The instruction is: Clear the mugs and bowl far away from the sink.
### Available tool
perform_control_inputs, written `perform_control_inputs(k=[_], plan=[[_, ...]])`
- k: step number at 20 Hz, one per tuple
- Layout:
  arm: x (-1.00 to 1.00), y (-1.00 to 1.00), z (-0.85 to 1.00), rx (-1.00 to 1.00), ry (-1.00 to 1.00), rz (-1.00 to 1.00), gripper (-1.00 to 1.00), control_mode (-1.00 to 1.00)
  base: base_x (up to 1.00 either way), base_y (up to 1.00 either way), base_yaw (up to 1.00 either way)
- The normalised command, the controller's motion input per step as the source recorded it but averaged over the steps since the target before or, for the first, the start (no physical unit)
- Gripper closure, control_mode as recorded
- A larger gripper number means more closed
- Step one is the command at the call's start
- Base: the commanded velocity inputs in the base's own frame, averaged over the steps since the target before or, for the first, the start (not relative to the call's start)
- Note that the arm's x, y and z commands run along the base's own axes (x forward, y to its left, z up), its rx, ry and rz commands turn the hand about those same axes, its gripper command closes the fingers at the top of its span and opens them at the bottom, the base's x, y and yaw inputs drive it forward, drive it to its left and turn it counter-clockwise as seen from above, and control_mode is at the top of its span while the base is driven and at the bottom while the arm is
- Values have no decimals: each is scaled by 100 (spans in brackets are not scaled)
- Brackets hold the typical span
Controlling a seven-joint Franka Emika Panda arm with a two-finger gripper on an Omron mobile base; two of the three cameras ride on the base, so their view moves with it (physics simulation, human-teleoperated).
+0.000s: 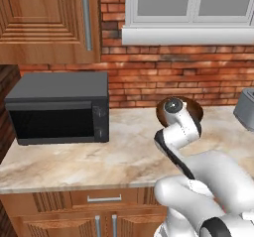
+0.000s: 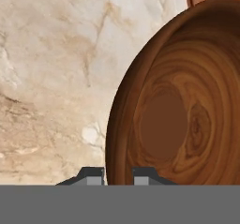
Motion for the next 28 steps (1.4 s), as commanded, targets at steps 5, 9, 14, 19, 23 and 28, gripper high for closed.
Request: perform_control_inputs(k=[5,9,14,19,23,28], plan=[[87,9,-36,0,23,0,100,-100,0,0,0],[61,12,-25,0,5,0,100,-100,0,0,0],[51,3,-25,0,0,0,100,-100,0,0,0],[33,0,-36,0,-1,0,100,-100,0,0,0],[13,0,-51,3,-6,0,100,-100,0,0,0],[2,0,-48,8,-11,0,100,-100,0,0,0]])
